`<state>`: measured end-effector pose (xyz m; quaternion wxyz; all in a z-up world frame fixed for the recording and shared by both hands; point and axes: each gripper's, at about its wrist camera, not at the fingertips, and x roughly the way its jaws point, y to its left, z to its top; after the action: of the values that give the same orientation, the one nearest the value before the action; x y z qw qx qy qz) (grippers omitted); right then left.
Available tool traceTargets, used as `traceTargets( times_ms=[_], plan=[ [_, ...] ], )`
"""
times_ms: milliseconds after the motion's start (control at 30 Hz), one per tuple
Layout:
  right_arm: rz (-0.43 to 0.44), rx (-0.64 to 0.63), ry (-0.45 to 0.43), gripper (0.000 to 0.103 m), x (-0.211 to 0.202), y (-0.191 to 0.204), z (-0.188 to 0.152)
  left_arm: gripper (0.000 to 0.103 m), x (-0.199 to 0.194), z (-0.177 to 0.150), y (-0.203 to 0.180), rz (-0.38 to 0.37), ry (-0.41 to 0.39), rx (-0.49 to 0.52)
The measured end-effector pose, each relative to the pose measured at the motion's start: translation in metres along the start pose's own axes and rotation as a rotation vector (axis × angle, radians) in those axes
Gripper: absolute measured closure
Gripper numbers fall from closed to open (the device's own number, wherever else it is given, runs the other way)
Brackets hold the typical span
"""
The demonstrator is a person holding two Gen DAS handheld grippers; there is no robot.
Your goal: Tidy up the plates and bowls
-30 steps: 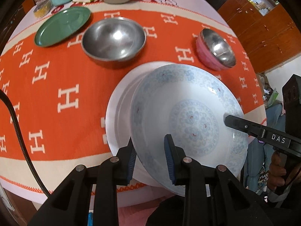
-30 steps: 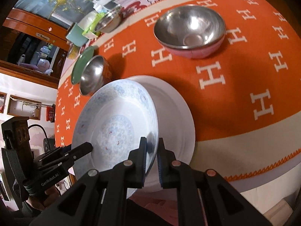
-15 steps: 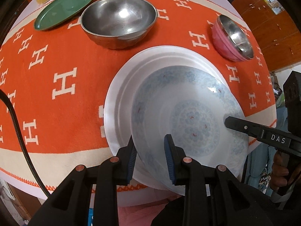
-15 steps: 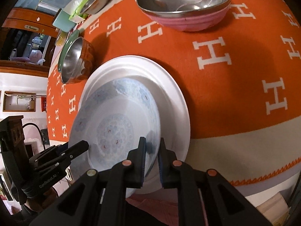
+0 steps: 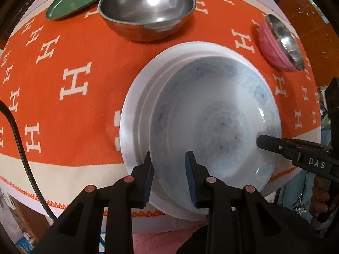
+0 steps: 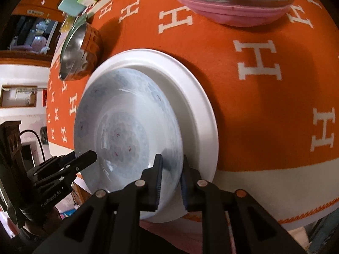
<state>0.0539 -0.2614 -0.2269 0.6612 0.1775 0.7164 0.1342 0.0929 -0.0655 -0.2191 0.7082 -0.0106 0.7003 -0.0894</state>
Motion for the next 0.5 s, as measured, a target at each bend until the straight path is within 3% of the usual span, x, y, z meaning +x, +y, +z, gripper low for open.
traceTargets(
  times_ms=[500],
  plan=[
    [-0.082,-0.168,0.069,0.085,-0.004,0.016,0.018,0.072,0.000,-0.001,-0.009,0.018,-0.009,-0.034]
  ],
)
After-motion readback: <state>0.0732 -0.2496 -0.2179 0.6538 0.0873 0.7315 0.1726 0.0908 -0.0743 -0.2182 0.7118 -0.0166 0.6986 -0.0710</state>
